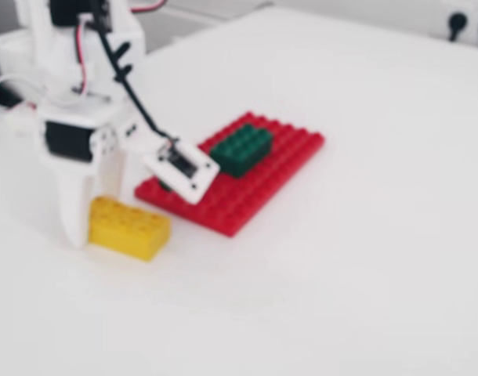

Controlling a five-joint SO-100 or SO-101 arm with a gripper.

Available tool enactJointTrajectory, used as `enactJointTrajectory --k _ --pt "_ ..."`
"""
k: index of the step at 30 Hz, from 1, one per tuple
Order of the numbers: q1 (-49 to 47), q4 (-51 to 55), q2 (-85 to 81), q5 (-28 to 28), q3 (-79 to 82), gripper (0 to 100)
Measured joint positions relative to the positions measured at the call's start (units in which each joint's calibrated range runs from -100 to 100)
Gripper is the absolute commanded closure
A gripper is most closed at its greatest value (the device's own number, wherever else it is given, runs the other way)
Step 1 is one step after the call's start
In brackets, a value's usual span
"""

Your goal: Put yellow lego brick onto the green one

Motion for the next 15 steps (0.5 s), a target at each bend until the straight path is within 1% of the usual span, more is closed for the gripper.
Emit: enactJointTrajectory --k 13,15 --pt "0.0 0.0 0.0 0.0 0.0 82" --pt "0.0 0.0 0.0 0.0 0.0 84"
